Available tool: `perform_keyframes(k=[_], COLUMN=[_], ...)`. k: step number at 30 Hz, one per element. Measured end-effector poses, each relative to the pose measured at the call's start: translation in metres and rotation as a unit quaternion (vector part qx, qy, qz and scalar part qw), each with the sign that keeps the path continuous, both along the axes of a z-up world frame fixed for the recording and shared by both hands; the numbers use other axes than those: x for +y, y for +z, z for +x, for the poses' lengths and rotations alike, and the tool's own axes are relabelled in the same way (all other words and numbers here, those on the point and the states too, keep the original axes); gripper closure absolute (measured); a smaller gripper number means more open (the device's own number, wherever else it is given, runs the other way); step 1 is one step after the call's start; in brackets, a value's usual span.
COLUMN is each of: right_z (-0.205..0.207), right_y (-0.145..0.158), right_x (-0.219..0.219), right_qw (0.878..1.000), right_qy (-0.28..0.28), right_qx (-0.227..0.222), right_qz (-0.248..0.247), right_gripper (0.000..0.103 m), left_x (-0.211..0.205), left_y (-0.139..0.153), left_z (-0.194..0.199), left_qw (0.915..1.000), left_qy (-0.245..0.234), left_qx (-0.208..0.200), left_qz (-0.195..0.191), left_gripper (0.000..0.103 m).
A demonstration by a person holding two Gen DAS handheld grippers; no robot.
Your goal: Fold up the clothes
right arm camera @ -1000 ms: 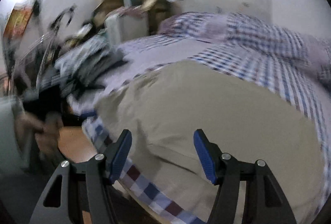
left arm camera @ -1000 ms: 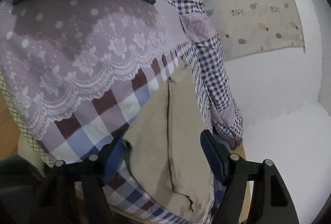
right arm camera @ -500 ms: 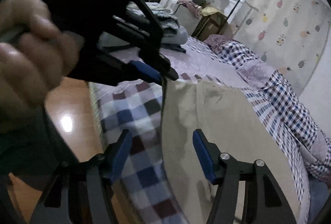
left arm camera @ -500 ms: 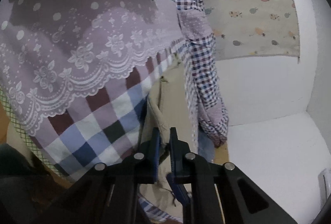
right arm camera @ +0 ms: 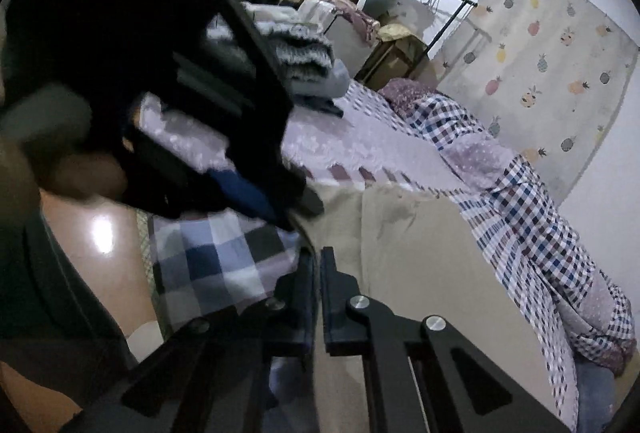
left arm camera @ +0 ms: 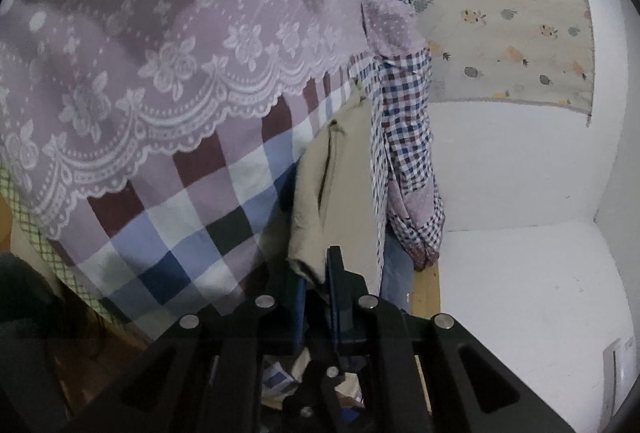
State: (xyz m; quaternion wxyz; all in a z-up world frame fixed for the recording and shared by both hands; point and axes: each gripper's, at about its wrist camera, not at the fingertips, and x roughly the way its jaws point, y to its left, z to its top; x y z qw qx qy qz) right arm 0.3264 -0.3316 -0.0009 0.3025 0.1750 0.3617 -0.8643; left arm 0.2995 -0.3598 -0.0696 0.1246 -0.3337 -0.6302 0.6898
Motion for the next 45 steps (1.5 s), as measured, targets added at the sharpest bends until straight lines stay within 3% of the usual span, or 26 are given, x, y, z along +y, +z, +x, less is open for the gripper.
perform_keyframes(k=[8, 15, 20, 21, 22, 24, 25, 29, 30, 31, 33, 37, 45], right_z=[0.011, 0.014, 0.018, 0.018, 0.019, 0.020, 0.021, 0.023, 0.022, 0.022, 0.023, 0.018, -0.014], right_y=[0.011, 0.023, 0.021, 0.020, 0.019, 0.015, 0.013, 0.008, 0.005, 0.004, 0.003, -0.001, -0.006], right_x=[0.006, 0.008, 0.006, 0.005, 0.004, 0.004, 0.003, 0.002, 0.003, 0.002, 0.001, -0.003, -0.008], right_qw=[1.000, 1.000, 1.000, 1.000, 1.000, 1.000, 1.000, 1.000, 1.000, 1.000, 0.999, 0.996, 0.992], right_qy=[0.007, 0.008, 0.011, 0.013, 0.013, 0.014, 0.014, 0.004, -0.003, -0.008, -0.018, -0.054, -0.113], right_qx=[0.003, 0.003, -0.004, -0.005, -0.006, -0.006, -0.004, 0.013, 0.022, 0.029, 0.043, 0.070, 0.043], right_qz=[-0.012, -0.029, -0.023, -0.020, -0.018, -0.012, -0.008, 0.002, 0.007, 0.008, 0.010, 0.024, 0.045], right_gripper=[0.102, 0.102, 0.102, 0.102, 0.102, 0.102, 0.102, 0.096, 0.081, 0.060, 0.044, 0.040, 0.041], left_x=[0.005, 0.003, 0.002, 0.002, 0.001, 0.000, -0.002, -0.005, -0.005, -0.006, -0.006, -0.006, -0.009], left_y=[-0.006, -0.007, -0.008, -0.007, -0.006, -0.004, -0.003, 0.003, 0.005, 0.007, 0.010, 0.016, 0.021], left_z=[-0.010, -0.014, -0.017, -0.018, -0.018, -0.019, -0.020, -0.021, -0.022, -0.022, -0.024, -0.028, -0.028], left_qw=[0.9996, 0.9987, 0.9977, 0.9975, 0.9975, 0.9976, 0.9975, 0.9958, 0.9954, 0.9952, 0.9950, 0.9956, 0.9942], left_qy=[0.010, 0.022, 0.023, 0.023, 0.023, 0.024, 0.026, 0.026, 0.024, 0.022, 0.017, 0.005, -0.006], left_qx=[0.012, 0.023, 0.036, 0.039, 0.041, 0.045, 0.047, 0.067, 0.073, 0.076, 0.082, 0.086, 0.101], left_qz=[0.022, 0.039, 0.052, 0.053, 0.052, 0.048, 0.047, 0.057, 0.058, 0.057, 0.055, 0.037, 0.034], left_gripper=[0.090, 0.059, 0.057, 0.062, 0.077, 0.093, 0.096, 0.099, 0.100, 0.100, 0.100, 0.100, 0.101])
